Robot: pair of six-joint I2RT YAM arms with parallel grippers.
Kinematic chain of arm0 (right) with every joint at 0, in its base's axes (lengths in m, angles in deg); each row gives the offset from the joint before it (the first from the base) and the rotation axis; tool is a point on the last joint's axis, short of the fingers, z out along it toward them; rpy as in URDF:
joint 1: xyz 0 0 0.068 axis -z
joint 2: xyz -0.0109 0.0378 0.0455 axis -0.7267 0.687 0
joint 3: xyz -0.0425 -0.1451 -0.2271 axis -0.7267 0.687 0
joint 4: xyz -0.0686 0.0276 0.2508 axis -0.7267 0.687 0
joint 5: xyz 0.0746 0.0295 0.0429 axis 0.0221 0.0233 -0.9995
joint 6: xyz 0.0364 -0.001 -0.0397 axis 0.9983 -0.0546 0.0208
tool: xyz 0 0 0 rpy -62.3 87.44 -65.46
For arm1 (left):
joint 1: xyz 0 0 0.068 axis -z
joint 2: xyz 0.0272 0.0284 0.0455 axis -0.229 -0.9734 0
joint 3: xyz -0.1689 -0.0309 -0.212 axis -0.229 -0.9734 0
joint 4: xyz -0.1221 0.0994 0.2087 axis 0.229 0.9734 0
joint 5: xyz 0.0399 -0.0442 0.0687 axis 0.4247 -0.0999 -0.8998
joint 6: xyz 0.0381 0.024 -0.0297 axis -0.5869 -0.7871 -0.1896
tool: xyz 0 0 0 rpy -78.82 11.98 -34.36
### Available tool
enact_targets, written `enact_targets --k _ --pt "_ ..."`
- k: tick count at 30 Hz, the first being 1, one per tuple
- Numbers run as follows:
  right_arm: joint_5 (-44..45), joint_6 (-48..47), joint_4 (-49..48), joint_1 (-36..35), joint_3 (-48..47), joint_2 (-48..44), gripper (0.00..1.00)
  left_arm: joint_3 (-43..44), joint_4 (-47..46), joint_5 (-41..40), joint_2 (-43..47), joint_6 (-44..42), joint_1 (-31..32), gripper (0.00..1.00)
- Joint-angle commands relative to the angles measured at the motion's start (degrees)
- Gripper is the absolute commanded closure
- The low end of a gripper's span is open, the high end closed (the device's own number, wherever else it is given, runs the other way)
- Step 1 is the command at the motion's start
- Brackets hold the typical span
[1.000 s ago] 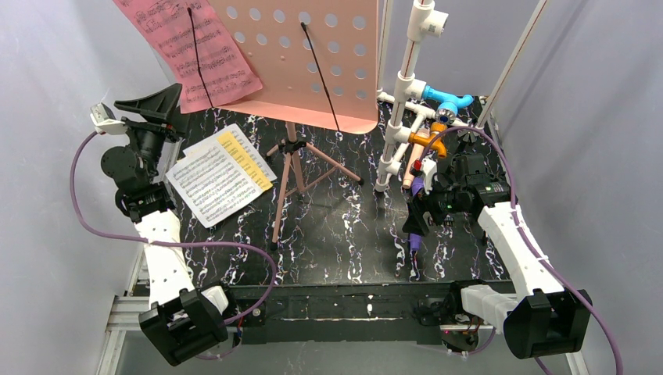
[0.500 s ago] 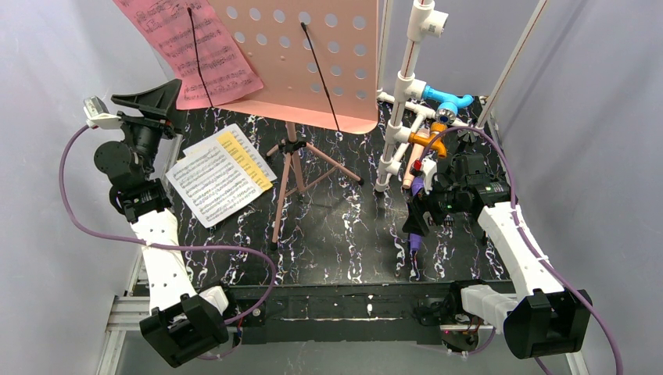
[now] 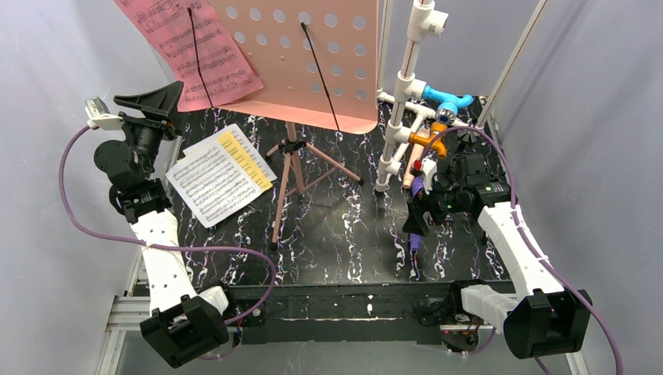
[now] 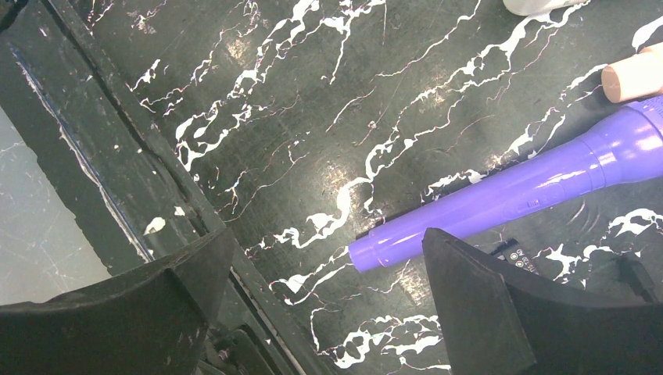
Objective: Pack up the instrument practice props
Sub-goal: Pick up the sheet music from the music stand.
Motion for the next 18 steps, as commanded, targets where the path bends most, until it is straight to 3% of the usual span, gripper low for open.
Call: enact_targets --k 1,18 --pt "-0.5 -0.2 -0.4 -0.3 -0.2 -0.9 0.00 2.7 -0.4 1.2 1.9 -1.7 -0.4 0.27" --pt "-0.5 -0.3 -0.5 -0.3 -0.2 -1.1 0.00 4.1 2.1 1.6 2.1 -3.3 -0.4 0.27"
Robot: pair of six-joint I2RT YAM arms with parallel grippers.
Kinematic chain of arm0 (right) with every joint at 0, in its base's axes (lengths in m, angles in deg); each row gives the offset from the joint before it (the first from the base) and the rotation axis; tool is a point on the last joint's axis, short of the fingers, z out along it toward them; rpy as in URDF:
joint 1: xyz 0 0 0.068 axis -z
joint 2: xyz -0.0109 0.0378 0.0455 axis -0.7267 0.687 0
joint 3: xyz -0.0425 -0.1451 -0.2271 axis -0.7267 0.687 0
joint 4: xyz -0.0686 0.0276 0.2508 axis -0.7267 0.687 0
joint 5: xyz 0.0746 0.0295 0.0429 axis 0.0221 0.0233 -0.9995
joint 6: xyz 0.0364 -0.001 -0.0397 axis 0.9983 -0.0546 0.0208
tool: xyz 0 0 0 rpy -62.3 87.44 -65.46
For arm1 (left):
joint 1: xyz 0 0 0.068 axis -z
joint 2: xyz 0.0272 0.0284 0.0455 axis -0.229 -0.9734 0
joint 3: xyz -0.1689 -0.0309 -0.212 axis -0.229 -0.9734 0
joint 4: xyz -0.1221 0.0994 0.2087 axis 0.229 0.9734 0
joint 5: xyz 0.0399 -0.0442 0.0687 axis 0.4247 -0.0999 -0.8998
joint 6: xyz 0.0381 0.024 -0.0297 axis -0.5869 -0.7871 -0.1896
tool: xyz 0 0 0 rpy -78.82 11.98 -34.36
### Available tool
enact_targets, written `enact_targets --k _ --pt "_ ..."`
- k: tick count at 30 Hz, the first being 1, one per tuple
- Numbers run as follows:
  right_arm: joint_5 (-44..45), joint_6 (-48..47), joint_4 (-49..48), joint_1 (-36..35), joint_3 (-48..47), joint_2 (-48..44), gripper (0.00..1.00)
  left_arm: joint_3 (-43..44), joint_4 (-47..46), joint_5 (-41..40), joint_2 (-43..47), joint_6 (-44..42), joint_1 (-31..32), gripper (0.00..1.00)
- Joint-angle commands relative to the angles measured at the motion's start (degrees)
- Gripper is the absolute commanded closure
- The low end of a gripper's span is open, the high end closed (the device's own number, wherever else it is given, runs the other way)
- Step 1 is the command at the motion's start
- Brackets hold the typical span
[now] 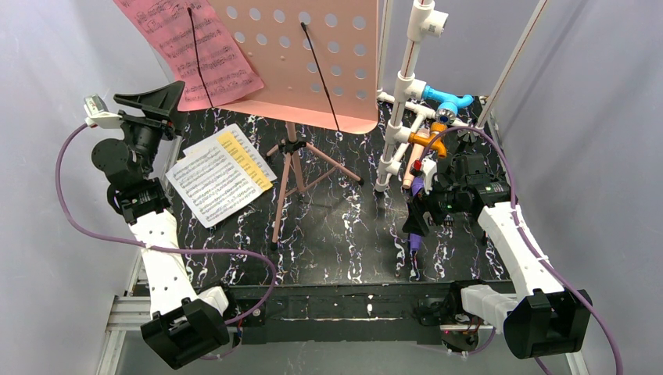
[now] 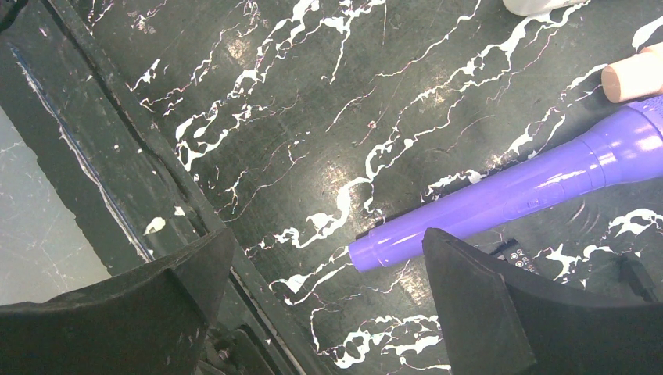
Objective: Pack up the instrument practice props
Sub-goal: Pick up the sheet music from the music stand.
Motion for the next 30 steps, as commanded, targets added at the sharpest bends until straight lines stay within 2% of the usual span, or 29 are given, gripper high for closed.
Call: enact_targets --k 1,27,30 --pt "-0.5 -0.3 -0.5 -0.3 -0.1 -1.0 0.00 2.7 -0.3 1.0 1.7 -1.2 -0.4 0.28" --pt "-0.7 -0.3 -0.4 -0.3 -0.3 -0.9 0.00 4.4 4.1 0.7 0.5 -3.4 -0.5 0.28" --pt "-0.7 -0.2 -0.3 -0.3 -0.2 -1.0 0.00 4.1 4.6 0.7 -0.1 -4.0 -0.3 0.37"
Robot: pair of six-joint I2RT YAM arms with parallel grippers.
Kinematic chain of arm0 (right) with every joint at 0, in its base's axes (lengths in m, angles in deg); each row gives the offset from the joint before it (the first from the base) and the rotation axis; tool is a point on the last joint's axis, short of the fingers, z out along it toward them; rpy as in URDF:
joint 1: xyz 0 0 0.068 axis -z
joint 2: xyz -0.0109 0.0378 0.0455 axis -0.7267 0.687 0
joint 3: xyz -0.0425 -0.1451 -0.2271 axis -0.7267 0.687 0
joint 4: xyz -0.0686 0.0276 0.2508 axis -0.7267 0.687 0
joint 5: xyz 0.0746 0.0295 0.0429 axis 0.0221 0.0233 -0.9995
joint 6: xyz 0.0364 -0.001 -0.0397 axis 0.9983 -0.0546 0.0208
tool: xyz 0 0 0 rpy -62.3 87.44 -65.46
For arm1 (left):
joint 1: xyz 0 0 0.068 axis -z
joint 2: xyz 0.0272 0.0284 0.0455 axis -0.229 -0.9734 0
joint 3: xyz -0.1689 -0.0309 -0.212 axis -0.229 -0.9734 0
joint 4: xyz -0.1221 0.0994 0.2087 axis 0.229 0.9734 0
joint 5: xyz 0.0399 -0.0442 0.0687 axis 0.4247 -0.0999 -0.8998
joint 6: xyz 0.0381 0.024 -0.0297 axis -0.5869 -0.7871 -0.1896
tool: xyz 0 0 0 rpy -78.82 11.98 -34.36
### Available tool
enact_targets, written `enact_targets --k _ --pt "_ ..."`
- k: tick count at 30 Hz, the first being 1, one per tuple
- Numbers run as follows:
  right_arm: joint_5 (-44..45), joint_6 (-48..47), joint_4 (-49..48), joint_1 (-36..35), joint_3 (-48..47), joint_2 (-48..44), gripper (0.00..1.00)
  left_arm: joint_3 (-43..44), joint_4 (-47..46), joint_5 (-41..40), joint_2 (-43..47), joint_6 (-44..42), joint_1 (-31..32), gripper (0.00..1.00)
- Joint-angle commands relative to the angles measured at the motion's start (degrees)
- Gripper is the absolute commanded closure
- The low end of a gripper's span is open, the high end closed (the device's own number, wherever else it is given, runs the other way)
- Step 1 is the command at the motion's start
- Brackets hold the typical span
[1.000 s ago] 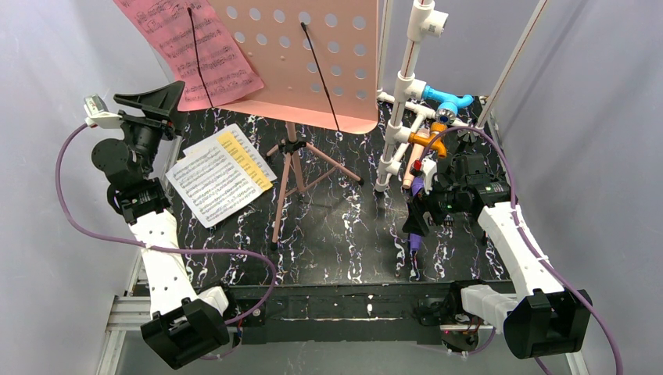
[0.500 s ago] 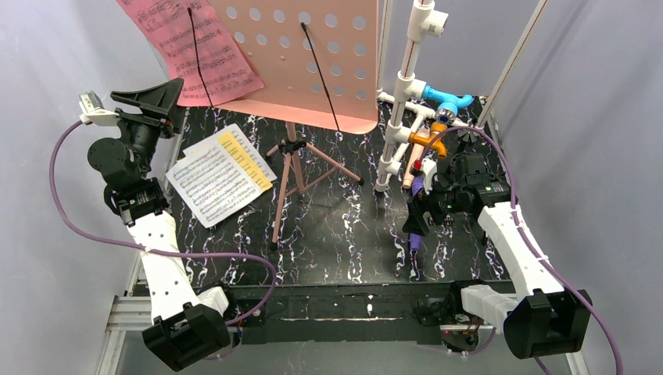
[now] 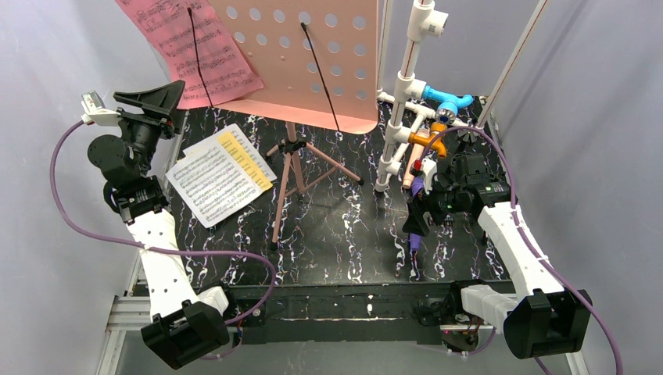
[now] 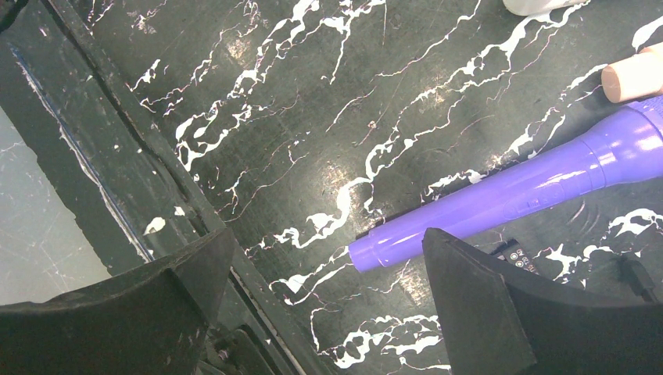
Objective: Pack up the instrument practice props
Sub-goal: Pick up the sheet music from the music stand.
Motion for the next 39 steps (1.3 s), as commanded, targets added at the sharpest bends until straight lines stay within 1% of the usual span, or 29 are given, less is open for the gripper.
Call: enact_targets --k 1,8,9,10,20,31,39 --pt "-0.7 -0.2 -0.4 -0.3 -0.2 -1.1 0.00 1.3 0.4 0.7 -0.5 -1.9 -0.3 0.41" --pt "-0.7 -0.2 -0.3 -0.3 -0.2 -1.0 0.00 2.0 0.4 1.2 -0.6 -2.4 -0.2 0.81" --pt "-0.7 -0.3 -0.4 -0.3 -0.2 -1.2 0.00 2.1 0.4 1.3 -0.5 -2.7 -0.2 0.96" --pt "-0.7 -0.3 -0.4 -0.3 -0.2 -1.2 0.00 2.3 0.4 1.4 -0.4 -2.9 -0.2 1.00" --pt "-0.4 -0.4 -0.4 -0.3 0.0 -1.3 0.00 2.1 0.7 0.8 0.5 -4.4 -1.0 1.00" --pt "-0.2 -0.6 -0.6 -0.2 0.4 -1.4 0.00 -4.8 1.1 -0.7 2.7 -4.5 -3.3 1.00" --pt "-0.3 -0.6 -0.7 -0.3 0.4 -1.5 0.00 -9.9 2.3 -1.2 4.8 -6.7 -3.9 1.00"
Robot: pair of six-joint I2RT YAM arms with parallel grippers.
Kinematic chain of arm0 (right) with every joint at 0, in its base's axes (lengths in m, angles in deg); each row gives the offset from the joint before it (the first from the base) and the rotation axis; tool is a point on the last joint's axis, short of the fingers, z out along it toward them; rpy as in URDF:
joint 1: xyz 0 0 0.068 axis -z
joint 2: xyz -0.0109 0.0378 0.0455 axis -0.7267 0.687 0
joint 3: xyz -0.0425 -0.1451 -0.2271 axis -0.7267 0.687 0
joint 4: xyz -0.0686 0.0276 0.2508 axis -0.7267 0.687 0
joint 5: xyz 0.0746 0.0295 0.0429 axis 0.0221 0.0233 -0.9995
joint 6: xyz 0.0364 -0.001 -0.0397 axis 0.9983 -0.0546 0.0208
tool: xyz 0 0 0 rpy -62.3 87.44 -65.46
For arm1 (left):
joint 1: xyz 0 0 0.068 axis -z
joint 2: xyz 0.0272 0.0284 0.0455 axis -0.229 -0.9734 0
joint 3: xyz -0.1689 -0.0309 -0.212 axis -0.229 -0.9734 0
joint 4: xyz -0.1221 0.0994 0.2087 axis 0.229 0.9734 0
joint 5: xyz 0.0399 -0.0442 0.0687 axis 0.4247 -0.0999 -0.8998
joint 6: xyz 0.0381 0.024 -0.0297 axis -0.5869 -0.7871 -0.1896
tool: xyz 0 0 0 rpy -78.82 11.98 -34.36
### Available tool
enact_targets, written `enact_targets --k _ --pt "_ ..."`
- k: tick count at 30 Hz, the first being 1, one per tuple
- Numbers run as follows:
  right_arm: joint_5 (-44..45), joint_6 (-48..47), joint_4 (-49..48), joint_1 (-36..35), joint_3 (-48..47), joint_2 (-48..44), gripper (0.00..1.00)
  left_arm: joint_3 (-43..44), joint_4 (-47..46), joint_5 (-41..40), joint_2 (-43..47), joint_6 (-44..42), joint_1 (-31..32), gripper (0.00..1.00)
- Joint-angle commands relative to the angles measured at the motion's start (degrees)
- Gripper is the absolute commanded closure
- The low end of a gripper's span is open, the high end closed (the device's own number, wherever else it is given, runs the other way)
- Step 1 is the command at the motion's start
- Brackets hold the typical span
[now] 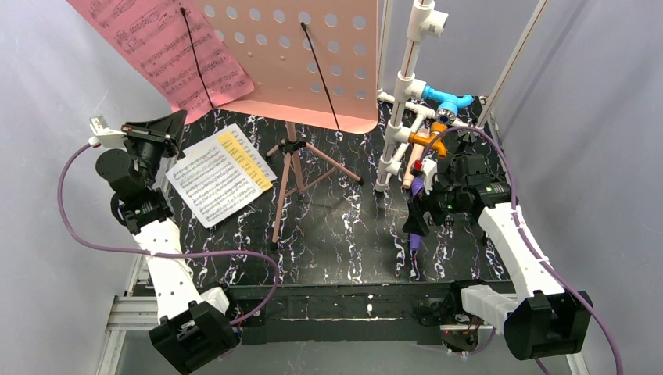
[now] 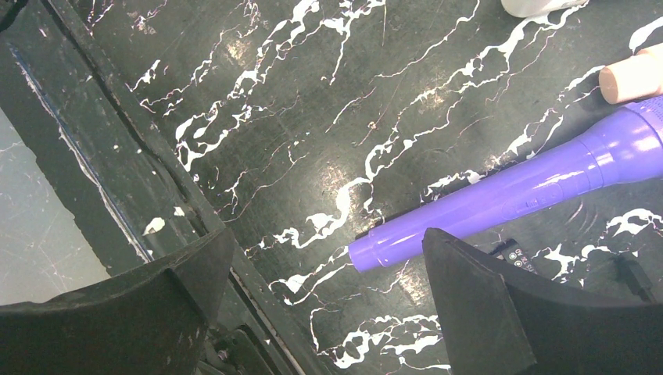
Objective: Pack up the instrument practice props
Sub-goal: Pick up the sheet music from the music stand.
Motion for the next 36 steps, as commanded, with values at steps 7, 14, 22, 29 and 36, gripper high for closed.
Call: enact_targets --k 7,14,22,29,36 --pt "-0.3 -0.6 -0.6 -0.3 0.3 -1.1 0.00 -4.3 3.6 -0.6 3.6 -6.1 -0.5 1.00" --pt "-0.3 -0.5 -0.6 -0.3 0.3 -1.0 0.00 -6.4 5.6 -0.7 4.7 -8.1 -0.5 1.00" --pt "-0.3 -0.5 -0.6 -0.3 0.3 -1.0 0.00 -7.5 6.6 -0.4 5.3 -9.4 -0.5 1.00" --pt "-0.3 -0.5 -0.6 -0.3 0.3 -0.9 0.00 -8.1 7.8 -0.2 5.9 -10.7 -0.5 1.00" --pt "-0.4 -0.5 -0.6 -0.3 0.3 -0.8 0.00 -8.3 9.2 0.1 6.3 -12.0 -0.5 1.00"
